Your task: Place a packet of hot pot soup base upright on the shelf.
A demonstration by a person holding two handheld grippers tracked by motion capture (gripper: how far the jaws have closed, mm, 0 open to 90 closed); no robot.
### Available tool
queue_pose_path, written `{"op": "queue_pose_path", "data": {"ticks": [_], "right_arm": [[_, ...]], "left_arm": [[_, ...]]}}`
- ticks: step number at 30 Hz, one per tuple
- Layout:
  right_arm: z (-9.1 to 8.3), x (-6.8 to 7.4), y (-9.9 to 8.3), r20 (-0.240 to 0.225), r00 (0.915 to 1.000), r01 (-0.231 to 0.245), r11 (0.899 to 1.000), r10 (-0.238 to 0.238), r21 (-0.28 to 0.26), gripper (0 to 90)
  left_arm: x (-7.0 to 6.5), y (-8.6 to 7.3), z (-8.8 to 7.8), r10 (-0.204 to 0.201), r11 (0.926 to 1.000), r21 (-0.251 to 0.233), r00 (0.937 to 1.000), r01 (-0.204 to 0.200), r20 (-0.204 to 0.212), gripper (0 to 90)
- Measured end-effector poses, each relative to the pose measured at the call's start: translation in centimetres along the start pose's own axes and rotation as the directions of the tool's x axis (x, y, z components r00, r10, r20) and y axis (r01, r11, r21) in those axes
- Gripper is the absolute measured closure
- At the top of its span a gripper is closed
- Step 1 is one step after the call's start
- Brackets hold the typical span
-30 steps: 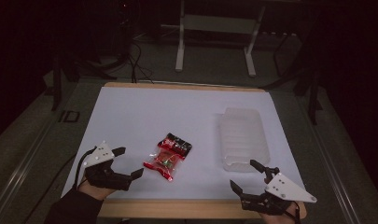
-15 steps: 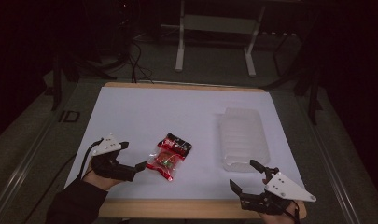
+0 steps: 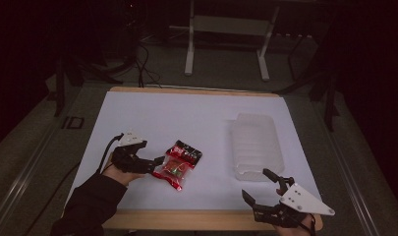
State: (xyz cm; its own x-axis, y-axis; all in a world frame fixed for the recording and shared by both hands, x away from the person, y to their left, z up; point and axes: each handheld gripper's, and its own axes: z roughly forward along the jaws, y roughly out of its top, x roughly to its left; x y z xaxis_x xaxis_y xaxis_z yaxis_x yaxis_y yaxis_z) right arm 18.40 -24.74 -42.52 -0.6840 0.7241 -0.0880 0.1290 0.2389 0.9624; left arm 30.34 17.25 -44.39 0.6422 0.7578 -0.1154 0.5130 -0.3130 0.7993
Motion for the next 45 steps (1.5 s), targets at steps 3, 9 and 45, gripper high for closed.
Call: {"op": "queue_pose_path", "data": {"ticks": [3,9,45], "right_arm": [[0.0,-0.1,0.0,-0.003,0.9999,-0.011,1.0,0.011,-0.004,14.1],[0.0,-0.2,-0.1,-0.01,0.9998,-0.015,1.0,0.015,-0.001,14.7],[0.4,-0.4,-0.6,-0.034,0.9989,-0.032,0.999,0.033,0.026,16.8]], "left_arm": [[0.1,0.5,0.9,0.008,0.9998,0.017,0.9999,-0.008,-0.01,13.2],[0.6,1.2,2.9,-0.004,0.9989,0.047,0.9998,0.005,-0.017,19.2],[3.0,1.0,12.7,-0.056,0.9747,0.215,0.9981,0.06,-0.025,49.0]]}}
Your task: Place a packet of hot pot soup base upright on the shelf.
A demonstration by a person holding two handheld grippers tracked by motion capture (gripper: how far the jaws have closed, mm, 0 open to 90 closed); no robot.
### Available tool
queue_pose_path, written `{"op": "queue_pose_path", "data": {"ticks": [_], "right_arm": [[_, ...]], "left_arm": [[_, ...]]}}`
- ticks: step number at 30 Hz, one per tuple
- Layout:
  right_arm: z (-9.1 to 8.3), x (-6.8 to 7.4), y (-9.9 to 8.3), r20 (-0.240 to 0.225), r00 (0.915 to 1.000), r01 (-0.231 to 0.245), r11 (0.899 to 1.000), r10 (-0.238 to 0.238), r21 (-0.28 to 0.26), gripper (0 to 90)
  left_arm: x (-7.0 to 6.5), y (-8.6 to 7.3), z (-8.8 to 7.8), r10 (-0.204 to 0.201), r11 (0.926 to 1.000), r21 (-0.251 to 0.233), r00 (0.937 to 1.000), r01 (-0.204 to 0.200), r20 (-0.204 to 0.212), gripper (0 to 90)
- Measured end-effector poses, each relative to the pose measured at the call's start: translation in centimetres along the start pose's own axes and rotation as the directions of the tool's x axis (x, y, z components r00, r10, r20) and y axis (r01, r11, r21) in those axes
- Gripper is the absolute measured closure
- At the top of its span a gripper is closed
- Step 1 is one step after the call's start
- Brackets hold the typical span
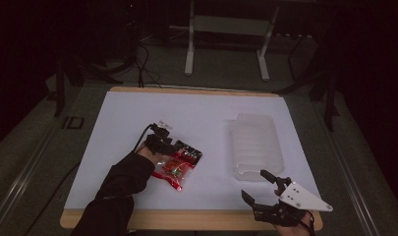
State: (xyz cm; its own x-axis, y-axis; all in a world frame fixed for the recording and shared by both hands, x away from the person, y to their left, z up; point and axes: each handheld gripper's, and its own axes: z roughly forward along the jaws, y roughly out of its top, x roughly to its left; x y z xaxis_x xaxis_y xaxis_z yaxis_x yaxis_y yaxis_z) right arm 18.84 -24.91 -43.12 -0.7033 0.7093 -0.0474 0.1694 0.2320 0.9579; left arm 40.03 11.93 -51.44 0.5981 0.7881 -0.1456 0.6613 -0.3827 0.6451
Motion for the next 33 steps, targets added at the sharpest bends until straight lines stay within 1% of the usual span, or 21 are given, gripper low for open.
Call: {"op": "queue_pose_path", "data": {"ticks": [2,3,5,8,10,13,15,17,18,19,21,22,23,24,25,26,28,31,33], "right_arm": [[0.0,0.0,0.0,0.0,1.0,0.0,1.0,0.0,0.002,16.8],[0.1,-0.1,-0.1,-0.002,1.0,0.001,1.0,-0.001,0.005,16.8],[0.1,-0.1,-0.1,-0.003,1.0,-0.002,1.0,0.002,0.007,17.1],[0.1,-0.1,-0.1,-0.003,1.0,0.0,1.0,0.0,0.009,17.1],[0.2,0.0,-0.1,-0.004,1.0,0.0,1.0,0.0,0.011,17.1],[0.2,0.0,-0.1,-0.004,1.0,0.002,1.0,-0.002,0.015,17.1],[0.2,0.0,-0.1,-0.004,1.0,0.003,1.0,-0.003,0.016,17.2],[0.2,0.0,-0.1,-0.005,1.0,0.003,1.0,-0.003,0.017,17.4],[0.2,0.0,-0.1,-0.004,1.0,0.003,1.0,-0.003,0.017,19.1],[0.2,0.0,-0.1,-0.005,1.0,0.001,1.0,-0.001,0.018,19.1],[0.2,0.0,-0.1,-0.005,1.0,0.0,1.0,0.0,0.019,19.1],[0.2,0.0,-0.1,-0.004,1.0,0.001,1.0,-0.001,0.019,19.1],[0.2,0.0,-0.1,-0.004,1.0,0.001,1.0,-0.001,0.018,19.0],[0.2,0.0,-0.1,-0.005,1.0,0.0,1.0,0.0,0.018,19.1],[0.2,0.0,-0.1,-0.005,1.0,0.0,1.0,0.0,0.018,19.1],[0.2,0.0,-0.1,-0.005,1.0,0.0,1.0,0.0,0.018,19.1],[0.2,0.0,-0.1,-0.005,1.0,0.004,1.0,-0.004,0.017,19.1],[0.1,0.0,-0.1,-0.003,1.0,0.001,1.0,-0.001,0.015,19.0],[0.1,-0.1,-0.1,-0.005,1.0,-0.004,1.0,0.004,0.017,19.1]], "left_arm": [[0.0,0.0,0.0,0.0,1.0,0.0,1.0,0.0,0.0,49.0],[-0.1,-0.2,0.6,0.01,0.9997,0.021,0.9998,-0.011,0.017,49.1],[-0.3,-0.4,0.8,0.027,0.9992,0.03,0.9996,-0.027,0.011,49.1],[-0.6,-0.6,0.9,0.033,0.999,0.028,0.9994,-0.033,0.005,53.6],[-0.8,-0.6,0.9,0.043,0.9985,0.035,0.9991,-0.043,-0.006,55.1],[-1.1,-0.5,0.9,0.07,0.9965,0.046,0.9974,-0.069,-0.018,57.9],[-1.3,-0.6,1.0,0.085,0.9955,0.043,0.9962,-0.084,-0.021,60.4],[-1.5,-0.7,1.0,0.098,0.9945,0.04,0.9946,-0.096,-0.034,64.5],[-1.6,-0.7,1.0,0.106,0.9939,0.038,0.9931,-0.104,-0.051,68.4],[-1.6,-0.8,1.0,0.104,0.9943,0.032,0.9931,-0.102,-0.056,72.0],[-1.5,-0.9,0.9,0.086,0.9961,0.023,0.9956,-0.085,-0.039,79.5],[-1.5,-1.0,0.9,0.092,0.9956,0.021,0.9954,-0.091,-0.029,82.8],[-1.7,-1.0,0.9,0.11,0.9937,0.023,0.9933,-0.109,-0.036,86.3],[-1.9,-1.0,0.9,0.131,0.9913,0.023,0.9903,-0.13,-0.048,87.5],[-1.9,-1.0,0.9,0.131,0.9913,0.023,0.9903,-0.13,-0.048,88.1],[-2.0,-1.0,0.9,0.141,0.9899,0.023,0.9884,-0.14,-0.057,88.1],[-1.9,-1.1,0.9,0.134,0.9909,0.013,0.9897,-0.134,-0.049,88.7],[-1.5,-1.2,0.6,0.099,0.9951,-0.005,0.9948,-0.099,-0.024,89.3],[-1.3,-1.2,0.4,0.087,0.996,-0.017,0.9961,-0.088,-0.011,89.3]]}}
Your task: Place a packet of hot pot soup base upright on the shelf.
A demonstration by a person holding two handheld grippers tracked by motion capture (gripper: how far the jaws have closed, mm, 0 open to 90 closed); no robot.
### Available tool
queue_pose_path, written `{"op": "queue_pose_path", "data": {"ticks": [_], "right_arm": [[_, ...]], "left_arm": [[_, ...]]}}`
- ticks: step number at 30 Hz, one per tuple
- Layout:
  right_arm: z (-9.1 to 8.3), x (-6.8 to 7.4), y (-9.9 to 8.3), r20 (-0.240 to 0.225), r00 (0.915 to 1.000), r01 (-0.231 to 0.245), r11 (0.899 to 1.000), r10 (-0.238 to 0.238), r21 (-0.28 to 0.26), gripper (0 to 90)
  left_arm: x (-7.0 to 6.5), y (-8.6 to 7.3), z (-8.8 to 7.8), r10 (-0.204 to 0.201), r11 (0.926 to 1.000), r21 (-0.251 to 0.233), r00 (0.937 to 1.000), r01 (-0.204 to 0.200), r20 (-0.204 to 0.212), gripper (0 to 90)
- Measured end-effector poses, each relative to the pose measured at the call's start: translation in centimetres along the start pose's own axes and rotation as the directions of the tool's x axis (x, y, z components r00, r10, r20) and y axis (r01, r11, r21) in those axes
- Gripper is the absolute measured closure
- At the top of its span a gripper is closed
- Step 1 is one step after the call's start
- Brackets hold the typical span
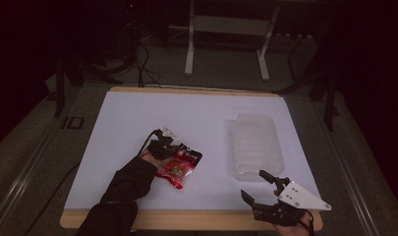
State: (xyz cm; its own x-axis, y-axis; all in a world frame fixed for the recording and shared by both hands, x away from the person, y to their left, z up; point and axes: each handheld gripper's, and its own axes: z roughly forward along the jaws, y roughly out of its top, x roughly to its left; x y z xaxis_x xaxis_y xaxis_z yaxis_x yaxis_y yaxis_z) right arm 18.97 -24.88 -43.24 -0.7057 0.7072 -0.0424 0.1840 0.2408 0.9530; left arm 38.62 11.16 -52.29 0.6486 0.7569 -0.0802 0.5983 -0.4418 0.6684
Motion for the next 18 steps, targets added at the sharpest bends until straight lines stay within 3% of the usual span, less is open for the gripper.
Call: {"op": "queue_pose_path", "data": {"ticks": [18], "right_arm": [[0.1,-0.1,0.0,-0.002,0.9999,-0.013,1.0,0.013,0.008,19.1]], "left_arm": [[-0.7,0.4,-4.7,0.024,0.9947,-0.101,0.9989,-0.019,0.04,89.5]]}}
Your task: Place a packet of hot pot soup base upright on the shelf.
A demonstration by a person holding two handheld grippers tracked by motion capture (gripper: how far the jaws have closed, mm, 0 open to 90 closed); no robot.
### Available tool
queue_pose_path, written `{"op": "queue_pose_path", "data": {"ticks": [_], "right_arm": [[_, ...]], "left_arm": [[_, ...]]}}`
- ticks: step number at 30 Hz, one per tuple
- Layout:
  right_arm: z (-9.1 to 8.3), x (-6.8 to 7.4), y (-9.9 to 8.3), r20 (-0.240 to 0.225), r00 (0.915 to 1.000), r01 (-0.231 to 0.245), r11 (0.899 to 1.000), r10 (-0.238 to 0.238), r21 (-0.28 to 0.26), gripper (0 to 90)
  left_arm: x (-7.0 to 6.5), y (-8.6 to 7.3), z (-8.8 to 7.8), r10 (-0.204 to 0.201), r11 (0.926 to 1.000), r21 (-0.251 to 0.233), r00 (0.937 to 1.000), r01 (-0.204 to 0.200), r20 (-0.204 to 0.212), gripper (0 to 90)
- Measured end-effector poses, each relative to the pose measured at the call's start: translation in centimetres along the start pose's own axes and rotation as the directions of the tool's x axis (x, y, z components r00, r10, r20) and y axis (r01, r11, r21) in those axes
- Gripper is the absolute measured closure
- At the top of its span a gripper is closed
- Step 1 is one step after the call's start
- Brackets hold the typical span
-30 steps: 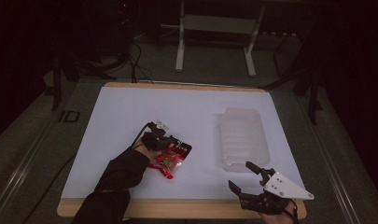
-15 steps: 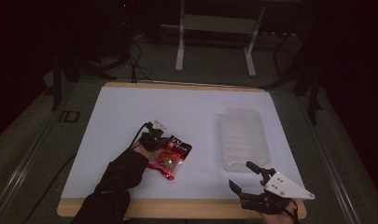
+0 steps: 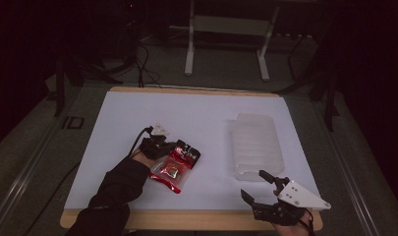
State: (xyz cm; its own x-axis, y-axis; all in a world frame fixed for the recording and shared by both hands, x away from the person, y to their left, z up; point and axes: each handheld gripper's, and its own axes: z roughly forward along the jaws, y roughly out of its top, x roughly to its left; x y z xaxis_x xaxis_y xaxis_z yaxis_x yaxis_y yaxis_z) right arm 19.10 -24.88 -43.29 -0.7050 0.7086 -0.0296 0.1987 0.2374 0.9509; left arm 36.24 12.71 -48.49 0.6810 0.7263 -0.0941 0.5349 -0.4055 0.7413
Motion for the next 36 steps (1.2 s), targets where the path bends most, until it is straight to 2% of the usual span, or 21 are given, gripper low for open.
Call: {"op": "queue_pose_path", "data": {"ticks": [11,19,24,30,36], "right_arm": [[0.1,-0.1,0.0,-0.006,0.9999,-0.01,1.0,0.01,0.012,21.3],[0.1,-0.1,0.0,-0.001,1.0,-0.009,1.0,0.009,0.013,20.6],[0.2,0.0,0.0,-0.003,1.0,-0.007,1.0,0.007,0.017,20.5],[0.2,-0.1,0.0,-0.001,1.0,-0.008,1.0,0.008,0.02,20.5],[0.2,-0.3,0.2,0.001,0.9998,-0.021,1.0,0.021,0.017,20.5]], "left_arm": [[-1.5,0.8,-2.8,0.028,0.9982,-0.054,0.9992,-0.026,0.028,89.6],[-2.5,1.2,-4.3,0.03,0.995,-0.097,0.996,-0.022,0.084,89.5],[-3.1,1.4,-5.2,0.053,0.9915,-0.123,0.9947,-0.042,0.088,89.6],[-3.5,1.9,-6.4,0.058,0.984,-0.173,0.9952,-0.043,0.079,89.6],[-3.8,2.3,-7.7,0.063,0.9683,-0.246,0.9955,-0.044,0.071,89.5]]}}
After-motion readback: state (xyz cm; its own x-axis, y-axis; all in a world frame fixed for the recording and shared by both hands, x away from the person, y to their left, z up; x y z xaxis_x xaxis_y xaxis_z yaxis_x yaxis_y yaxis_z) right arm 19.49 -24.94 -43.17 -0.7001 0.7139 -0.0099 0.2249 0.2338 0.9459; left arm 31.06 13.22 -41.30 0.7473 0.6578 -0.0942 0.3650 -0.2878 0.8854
